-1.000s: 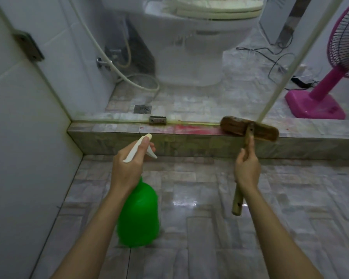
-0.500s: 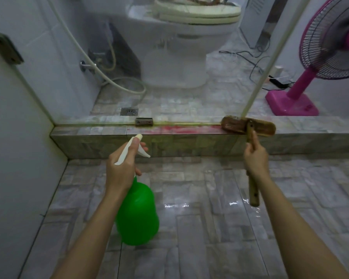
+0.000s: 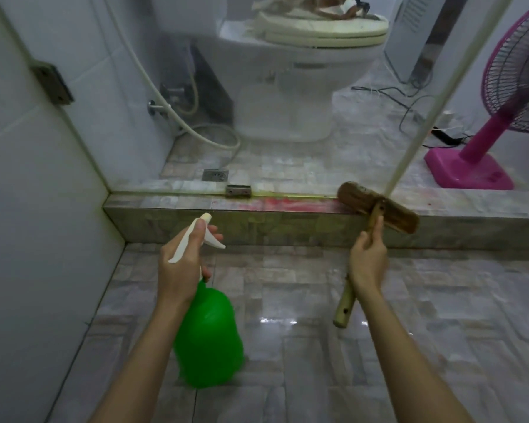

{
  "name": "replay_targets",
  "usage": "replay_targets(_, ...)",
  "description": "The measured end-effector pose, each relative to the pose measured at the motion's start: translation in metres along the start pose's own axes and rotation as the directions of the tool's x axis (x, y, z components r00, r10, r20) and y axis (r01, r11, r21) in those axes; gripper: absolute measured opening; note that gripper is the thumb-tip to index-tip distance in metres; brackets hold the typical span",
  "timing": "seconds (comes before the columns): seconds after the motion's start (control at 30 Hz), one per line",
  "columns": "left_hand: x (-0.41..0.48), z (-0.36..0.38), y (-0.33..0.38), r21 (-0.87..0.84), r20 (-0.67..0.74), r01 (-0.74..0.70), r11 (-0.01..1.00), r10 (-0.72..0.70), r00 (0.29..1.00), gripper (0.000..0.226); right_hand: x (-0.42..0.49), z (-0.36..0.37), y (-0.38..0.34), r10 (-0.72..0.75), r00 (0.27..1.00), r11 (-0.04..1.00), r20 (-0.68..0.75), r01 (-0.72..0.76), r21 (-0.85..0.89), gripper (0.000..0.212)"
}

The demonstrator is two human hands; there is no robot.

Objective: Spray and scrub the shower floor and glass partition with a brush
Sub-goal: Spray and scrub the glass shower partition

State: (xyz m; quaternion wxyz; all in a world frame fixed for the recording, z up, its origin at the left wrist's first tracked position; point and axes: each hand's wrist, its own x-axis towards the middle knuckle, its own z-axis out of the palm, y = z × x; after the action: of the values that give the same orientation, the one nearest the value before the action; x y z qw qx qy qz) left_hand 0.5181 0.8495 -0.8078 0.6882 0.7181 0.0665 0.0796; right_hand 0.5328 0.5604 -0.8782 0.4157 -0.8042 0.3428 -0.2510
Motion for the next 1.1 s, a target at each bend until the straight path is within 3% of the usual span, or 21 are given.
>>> replay_targets(0.07,-0.001,-0.015,0.000,0.023,-0.023,-0.004,1.000,0.004,1.000,0.036,-0.032,0.034,-0.012,-0.207,0.964,0.978,0.166,0.209,0.005,0.053)
replay_targets(0.13,0.000,-0.029,-0.001,0.048,-0.058,-0.007,0.999,0.009,0.998,0.037,-0.056,0.066,-0.020,-0.369,0.867,0.922,0.335,0.386,0.018,0.055)
replay_targets(0.2,-0.001,-0.038,-0.001,0.069,-0.090,-0.010,0.998,0.016,0.996,0.039,-0.068,0.080,-0.028,-0.370,0.851,0.927,0.373,0.364,0.089,0.054)
replay_targets(0.27,-0.001,-0.045,0.000,0.047,-0.128,-0.026,0.999,0.032,0.991,0.040,-0.067,0.077,-0.038,-0.374,0.861,0.927,0.346,0.349,0.134,0.054)
replay_targets(0.33,0.000,-0.049,-0.001,0.035,-0.144,-0.043,0.998,0.047,0.988,0.039,-0.056,0.068,-0.066,-0.478,0.825,0.877,0.301,0.429,0.216,0.054)
replay_targets(0.5,0.003,-0.041,0.003,0.038,-0.135,-0.043,0.998,0.048,0.990,0.039,-0.015,0.068,-0.188,-0.798,0.601,0.591,0.044,0.767,0.250,0.054)
replay_targets(0.57,0.003,-0.040,0.008,0.037,-0.147,-0.050,0.998,0.055,0.988,0.041,-0.016,0.069,-0.177,-0.804,0.593,0.587,0.052,0.776,0.230,0.055)
replay_targets(0.7,-0.001,-0.046,0.014,0.042,-0.159,-0.063,0.997,0.069,0.985,0.027,-0.037,0.049,-0.086,-0.626,0.742,0.779,0.239,0.608,0.153,0.059)
replay_targets(0.77,-0.002,-0.053,0.013,0.049,-0.172,-0.068,0.996,0.075,0.982,0.034,-0.042,0.056,-0.091,-0.608,0.759,0.793,0.232,0.588,0.156,0.058)
replay_targets(0.8,-0.002,-0.057,0.012,0.050,-0.183,-0.066,0.997,0.074,0.980,0.035,-0.042,0.066,-0.111,-0.657,0.722,0.753,0.217,0.641,0.150,0.057)
replay_targets(0.9,-0.004,-0.065,0.010,0.064,-0.218,-0.048,0.997,0.061,0.974,0.028,-0.052,0.104,-0.189,-0.842,0.452,0.483,0.294,0.875,0.036,0.057)
replay_targets(0.97,-0.005,-0.071,0.008,0.060,-0.236,-0.039,0.997,0.052,0.970,0.028,-0.059,0.125,-0.206,-0.879,0.333,0.351,0.342,0.936,-0.010,0.061)
replay_targets(1.03,-0.006,-0.078,0.006,0.064,-0.262,-0.033,0.997,0.048,0.964,0.035,-0.050,0.125,-0.180,-0.857,0.303,0.320,0.417,0.947,-0.031,0.064)
replay_targets(1.1,-0.007,-0.086,0.003,0.051,-0.278,-0.029,0.998,0.042,0.960,0.035,-0.038,0.108,-0.124,-0.818,0.359,0.372,0.448,0.926,-0.064,0.070)
